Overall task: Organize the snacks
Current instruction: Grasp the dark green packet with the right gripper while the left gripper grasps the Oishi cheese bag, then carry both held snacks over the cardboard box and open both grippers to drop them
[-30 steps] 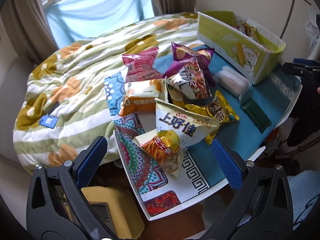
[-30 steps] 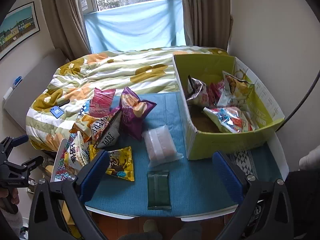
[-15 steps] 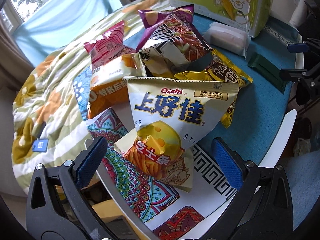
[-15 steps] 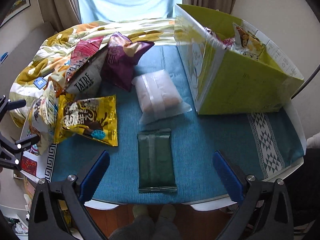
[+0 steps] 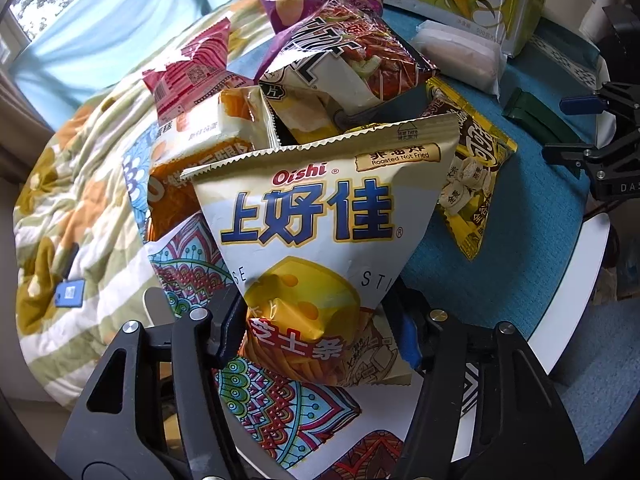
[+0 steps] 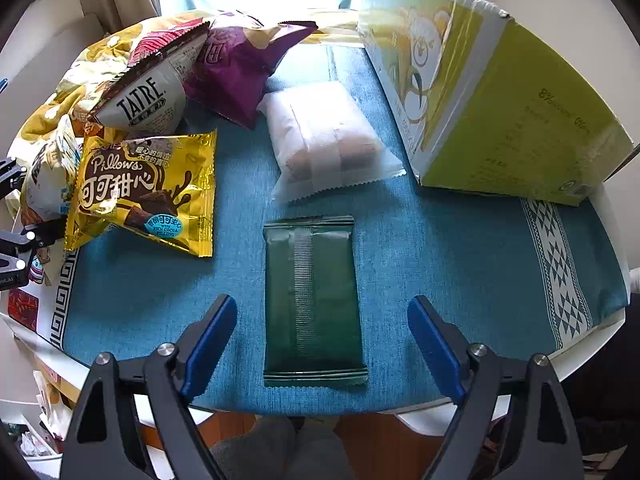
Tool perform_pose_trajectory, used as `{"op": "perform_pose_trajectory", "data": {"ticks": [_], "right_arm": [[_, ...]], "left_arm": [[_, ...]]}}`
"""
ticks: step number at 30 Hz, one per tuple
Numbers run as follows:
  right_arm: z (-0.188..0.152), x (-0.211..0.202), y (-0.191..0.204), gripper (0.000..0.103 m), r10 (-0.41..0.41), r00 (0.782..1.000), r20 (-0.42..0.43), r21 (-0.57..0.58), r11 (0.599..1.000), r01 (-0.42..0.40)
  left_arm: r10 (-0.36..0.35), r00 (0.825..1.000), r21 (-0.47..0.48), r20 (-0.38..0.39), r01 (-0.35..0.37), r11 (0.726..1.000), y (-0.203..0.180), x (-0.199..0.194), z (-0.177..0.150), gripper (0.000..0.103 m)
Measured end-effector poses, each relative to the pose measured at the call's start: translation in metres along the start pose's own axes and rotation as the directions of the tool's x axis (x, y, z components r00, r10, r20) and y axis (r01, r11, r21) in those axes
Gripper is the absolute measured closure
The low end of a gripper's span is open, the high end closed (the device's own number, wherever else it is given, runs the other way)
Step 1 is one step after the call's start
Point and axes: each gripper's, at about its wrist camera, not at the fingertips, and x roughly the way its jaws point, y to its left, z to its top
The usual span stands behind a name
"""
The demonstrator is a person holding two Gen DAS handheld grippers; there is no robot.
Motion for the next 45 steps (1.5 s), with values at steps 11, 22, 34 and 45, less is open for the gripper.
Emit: {"op": "perform_pose_trajectory", "data": {"ticks": [11,22,34,45], "right_arm": [[0.01,0.017,0.006,0.035,0.031,0.999,-0.01,-0.006,0.999,-0.031],[0.022,0.019,0.012,0.062,0.06,0.998,-0.013,-0.014,0.998,-0.06],[0.035,-0.014,0.006,0.062,0.115,0.993,0.041,0.01,0.993,-0.116],[0.066,-0.122,-0.035,0.062,0.133,0.959,0.249,0.048,0.988,-0.15]], "left_arm": [[-0.041,0.999,-0.148,-0.008,0.04,0.988,0.011,-0.003,-0.004,0.049],[-0.009,1.0,-0.219,-0.012,0.006,0.976,0.001,-0.013,-0.01,0.049],[0.06,0.998,-0.344,0.033,-0.045,0.938,0.012,-0.071,-0.003,0.05],[0.094,0.968,-0.334,0.233,-0.011,0.942,-0.013,-0.154,0.101,0.05]]}}
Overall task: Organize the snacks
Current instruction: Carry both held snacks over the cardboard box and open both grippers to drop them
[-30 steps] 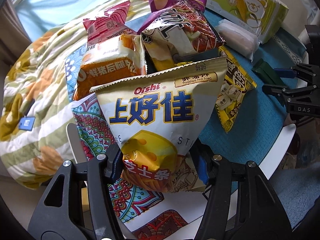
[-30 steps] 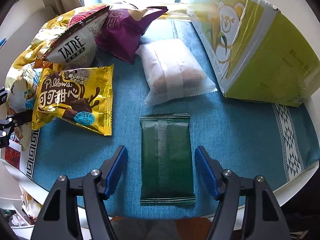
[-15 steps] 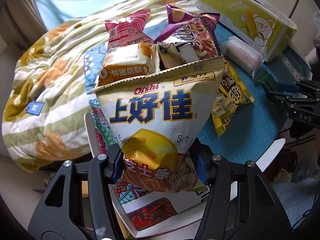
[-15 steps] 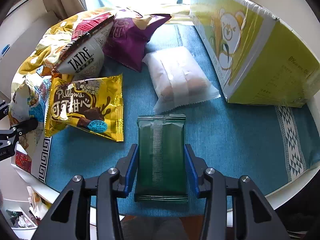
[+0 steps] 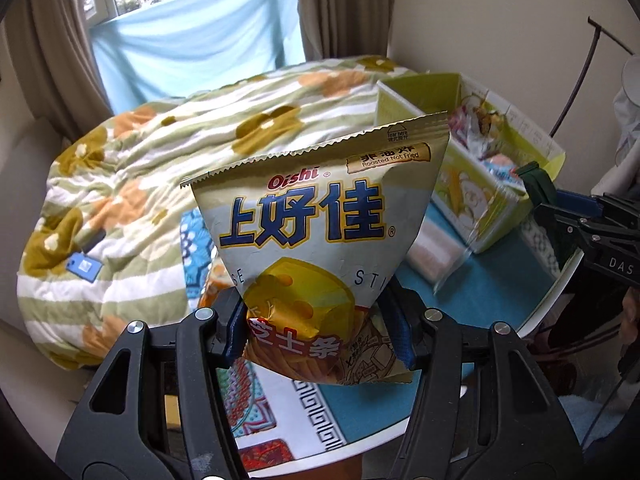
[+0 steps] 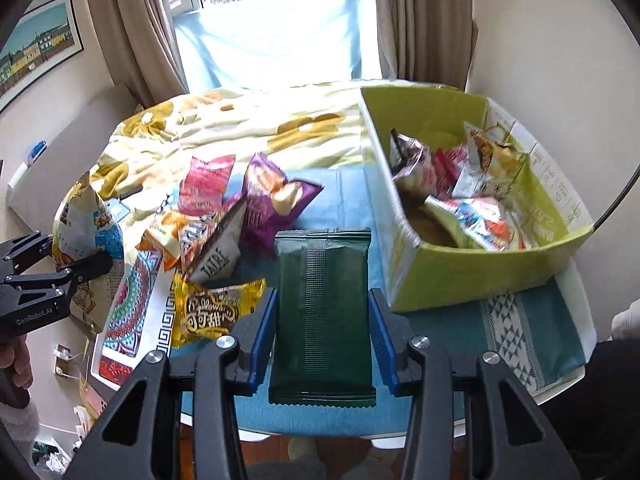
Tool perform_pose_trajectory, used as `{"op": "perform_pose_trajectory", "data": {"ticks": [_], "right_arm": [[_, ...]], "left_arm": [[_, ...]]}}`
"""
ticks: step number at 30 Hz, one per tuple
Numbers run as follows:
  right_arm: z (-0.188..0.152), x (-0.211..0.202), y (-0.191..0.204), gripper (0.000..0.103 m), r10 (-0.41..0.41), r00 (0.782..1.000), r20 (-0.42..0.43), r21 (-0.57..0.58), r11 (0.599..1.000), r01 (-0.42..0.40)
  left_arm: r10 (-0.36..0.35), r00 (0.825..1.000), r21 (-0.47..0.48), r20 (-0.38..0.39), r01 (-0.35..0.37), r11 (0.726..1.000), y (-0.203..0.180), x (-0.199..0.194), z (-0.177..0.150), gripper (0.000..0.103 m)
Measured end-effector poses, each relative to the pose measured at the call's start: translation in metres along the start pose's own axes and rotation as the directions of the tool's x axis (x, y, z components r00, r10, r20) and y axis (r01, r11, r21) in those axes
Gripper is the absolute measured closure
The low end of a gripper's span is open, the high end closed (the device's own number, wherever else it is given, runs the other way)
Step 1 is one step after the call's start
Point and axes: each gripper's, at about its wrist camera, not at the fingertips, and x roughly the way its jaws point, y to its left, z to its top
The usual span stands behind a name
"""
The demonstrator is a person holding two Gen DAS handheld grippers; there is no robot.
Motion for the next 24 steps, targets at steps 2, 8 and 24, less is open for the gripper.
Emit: {"op": "perform_pose_trajectory", "data": {"ticks": [2,8,24], "right_arm": [[0.014,-0.013,-0.015,0.062,-0.001,0.999,0.032,0.016,1.0,0.0],[0.055,-0.039,-0.071,0.062,-0.009,0.995,0.097,0.02,1.0,0.007],[0.111,-0.015,-0.22,0.062,0.064,0.994,0.085,-0.054,0.997,-0.06]], "left_arm": [[-0.022,0.999,0.0,0.039,0.022,1.0,-0.021,-0.004,0.023,0.05],[-0.059,0.991,-0.044,0.116,0.065,0.997,-0.09,-0.001,0.088,0.05],[-0.115,0.992,-0.184,-0.044,0.105,0.977,-0.221,0.121,0.153,0.061]]}}
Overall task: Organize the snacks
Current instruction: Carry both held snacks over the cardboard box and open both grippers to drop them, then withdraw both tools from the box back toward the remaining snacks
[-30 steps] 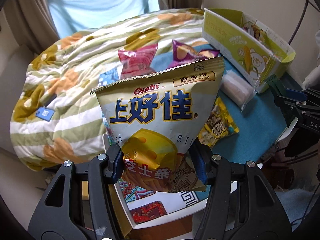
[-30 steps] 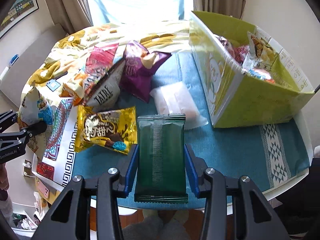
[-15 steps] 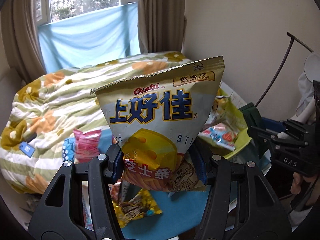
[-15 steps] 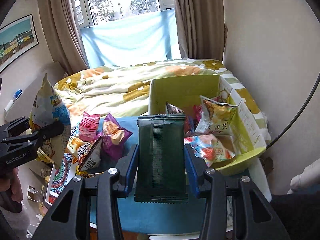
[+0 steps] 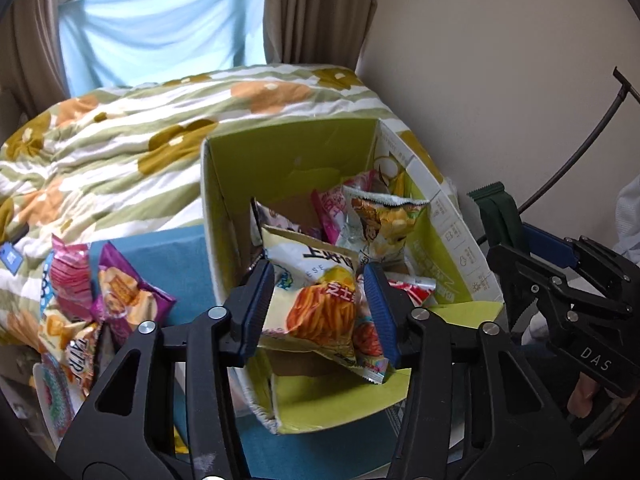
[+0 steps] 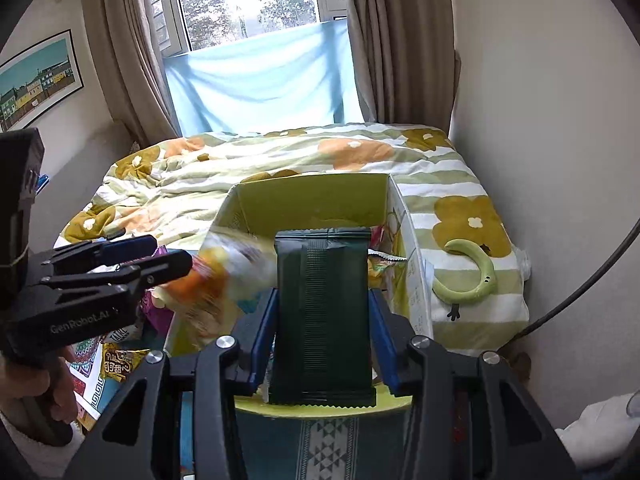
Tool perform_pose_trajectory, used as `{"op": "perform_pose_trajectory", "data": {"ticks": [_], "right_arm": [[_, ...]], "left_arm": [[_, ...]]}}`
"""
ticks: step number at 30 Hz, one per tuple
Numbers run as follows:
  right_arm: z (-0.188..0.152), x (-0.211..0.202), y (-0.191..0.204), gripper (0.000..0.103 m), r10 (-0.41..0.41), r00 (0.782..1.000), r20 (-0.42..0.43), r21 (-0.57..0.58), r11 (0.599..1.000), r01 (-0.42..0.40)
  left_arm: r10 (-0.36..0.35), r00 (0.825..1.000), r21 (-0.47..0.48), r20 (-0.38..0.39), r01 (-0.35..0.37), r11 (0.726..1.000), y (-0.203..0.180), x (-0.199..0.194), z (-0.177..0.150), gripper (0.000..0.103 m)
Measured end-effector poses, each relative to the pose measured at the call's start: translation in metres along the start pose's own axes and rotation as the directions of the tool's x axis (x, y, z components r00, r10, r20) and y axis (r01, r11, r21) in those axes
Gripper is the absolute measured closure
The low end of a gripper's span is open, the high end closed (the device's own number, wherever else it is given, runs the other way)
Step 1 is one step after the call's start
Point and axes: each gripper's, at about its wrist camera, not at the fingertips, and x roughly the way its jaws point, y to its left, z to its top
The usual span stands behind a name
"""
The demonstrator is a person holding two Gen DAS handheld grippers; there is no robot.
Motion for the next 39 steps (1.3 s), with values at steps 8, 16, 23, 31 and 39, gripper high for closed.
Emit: {"op": "perform_pose_trajectory", "data": {"ticks": [8,16,23,31,39], "right_arm": [[-0.003,0.02,-0.023,0.062,0.046,0.998,-0.036,0.008,0.999,-0.046],[0.001,0.032,-0.025,0.062,0.093,0.992,-0.079,0.008,0.996,-0.093],[0.001,0.058,-0.031,0.061,0.094,0.985,-0.144,0.031,0.995,-0.09],[-0.014,0.051,-0.039,0.001,0.112,0.99,-0.088,0.077,0.991,-0.105],[-0.016,0.026,-0.032,0.001,0.108,0.993,-0.044,0.046,0.993,-0.106]], "left_arm": [[0.047,0.999,-0.031,0.001,-0.047,0.998,0.01,-0.008,-0.021,0.036],[0.102,0.994,-0.058,0.026,-0.1,0.993,0.012,-0.027,-0.033,0.0],[0.153,0.988,-0.102,0.014,-0.151,0.983,0.023,-0.038,-0.051,0.0],[0.164,0.986,-0.163,0.002,-0.161,0.973,0.038,-0.052,-0.076,0.0],[0.206,0.976,-0.185,0.071,-0.19,0.964,0.043,-0.093,-0.089,0.0]]}}
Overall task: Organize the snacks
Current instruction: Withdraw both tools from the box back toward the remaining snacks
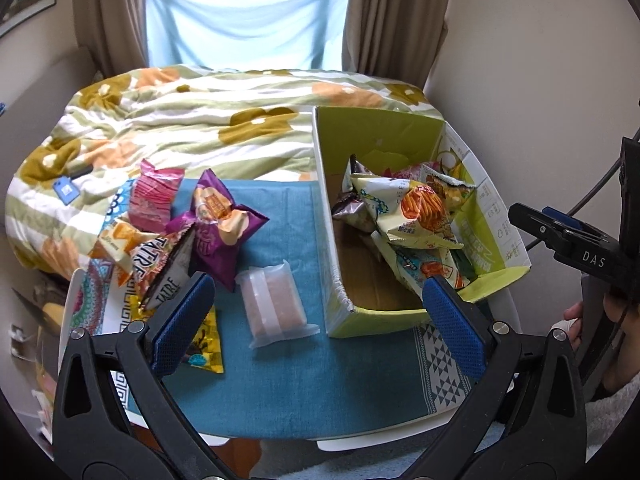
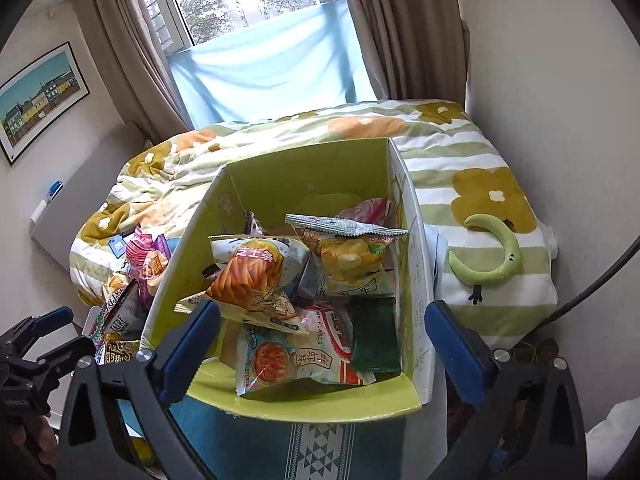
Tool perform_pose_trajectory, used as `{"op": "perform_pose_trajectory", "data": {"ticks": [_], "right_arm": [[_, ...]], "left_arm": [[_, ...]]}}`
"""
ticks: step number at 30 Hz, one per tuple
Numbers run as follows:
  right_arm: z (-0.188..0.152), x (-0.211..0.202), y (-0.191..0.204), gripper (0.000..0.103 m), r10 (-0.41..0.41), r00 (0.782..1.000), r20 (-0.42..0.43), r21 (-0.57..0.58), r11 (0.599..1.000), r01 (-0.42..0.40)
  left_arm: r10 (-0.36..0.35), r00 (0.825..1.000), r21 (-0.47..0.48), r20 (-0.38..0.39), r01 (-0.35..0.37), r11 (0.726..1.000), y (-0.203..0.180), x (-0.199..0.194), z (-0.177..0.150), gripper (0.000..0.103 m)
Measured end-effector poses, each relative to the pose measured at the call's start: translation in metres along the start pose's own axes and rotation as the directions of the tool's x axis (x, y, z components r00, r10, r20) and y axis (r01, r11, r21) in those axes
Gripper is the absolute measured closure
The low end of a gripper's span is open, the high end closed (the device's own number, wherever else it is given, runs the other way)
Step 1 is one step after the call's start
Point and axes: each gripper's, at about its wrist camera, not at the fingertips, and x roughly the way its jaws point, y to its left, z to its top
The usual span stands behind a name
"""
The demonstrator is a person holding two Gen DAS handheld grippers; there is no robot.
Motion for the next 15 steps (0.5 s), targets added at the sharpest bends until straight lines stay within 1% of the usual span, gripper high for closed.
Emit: {"op": "perform_pose_trajectory", "data": {"ticks": [2,9,12,15], "right_arm": [[0.001,-0.007,0.006,0.001,-0.005,1.0,0.015,-0.013,1.0,0.005],[0.007,-0.029,0.031,0.001,0.045,0.998,0.042,-0.058,0.997,-0.042],[0.007,-0.037,0.048,0.001,0.045,0.997,0.062,-0.095,0.995,-0.039],[0.006,-0.043,0.063,0.001,0.065,0.994,0.082,-0.09,0.994,-0.058]], "left_arm": [[0.017,1.0,-0.011,0.024,-0.017,1.0,0.007,-0.012,-0.002,0.0],[0.073,0.993,-0.056,0.092,-0.068,0.996,0.044,-0.051,-0.008,0.0],[0.092,0.99,-0.066,0.111,-0.085,0.994,0.066,-0.064,-0.012,0.0],[0.105,0.986,-0.074,0.126,-0.096,0.993,0.092,-0.075,-0.016,0.0]]}}
